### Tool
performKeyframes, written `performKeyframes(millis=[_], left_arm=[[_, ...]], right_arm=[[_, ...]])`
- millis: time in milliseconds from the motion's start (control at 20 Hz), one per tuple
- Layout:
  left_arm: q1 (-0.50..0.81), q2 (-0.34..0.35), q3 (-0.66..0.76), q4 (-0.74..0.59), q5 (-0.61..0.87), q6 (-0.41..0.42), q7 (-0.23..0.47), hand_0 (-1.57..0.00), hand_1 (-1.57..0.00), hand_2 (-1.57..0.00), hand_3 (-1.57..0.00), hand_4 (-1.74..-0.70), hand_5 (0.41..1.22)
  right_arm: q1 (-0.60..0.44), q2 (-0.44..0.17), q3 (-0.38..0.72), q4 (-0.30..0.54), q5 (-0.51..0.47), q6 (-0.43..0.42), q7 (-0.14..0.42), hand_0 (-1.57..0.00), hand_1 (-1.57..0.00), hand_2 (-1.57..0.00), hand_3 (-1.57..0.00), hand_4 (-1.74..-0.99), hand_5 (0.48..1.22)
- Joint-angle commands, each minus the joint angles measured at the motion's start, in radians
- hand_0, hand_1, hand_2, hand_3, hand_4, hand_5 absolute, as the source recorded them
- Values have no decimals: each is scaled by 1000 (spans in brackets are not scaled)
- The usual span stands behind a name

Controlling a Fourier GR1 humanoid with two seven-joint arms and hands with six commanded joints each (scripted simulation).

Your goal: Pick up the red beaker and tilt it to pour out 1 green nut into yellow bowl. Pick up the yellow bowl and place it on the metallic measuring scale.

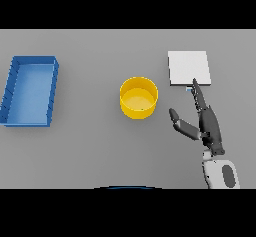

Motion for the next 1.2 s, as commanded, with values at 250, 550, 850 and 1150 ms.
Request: performKeyframes(millis=[250,550,850,1150], left_arm=[[255,17,138,-72,193,200,211,-1571,-1571,-1571,-1566,-1741,1221],[591,7,215,-348,363,275,308,-1571,-1571,-1571,-1570,-1741,1221],[895,-37,209,-703,445,349,430,-1571,-1571,-1571,-1571,-1741,1098],[994,-19,197,-878,488,287,529,-1469,-1344,-1276,-1318,-1369,774]], right_arm=[[-6,-23,-6,6,-17,26,-4,1,1,1,1,-1133,640],[13,-25,-2,14,-19,34,-36,1,1,1,1,-1141,673],[13,-31,-1,12,-8,31,-35,1,1,1,1,-1171,677],[0,-23,-4,28,-13,28,-20,1,1,1,1,-1153,670]])
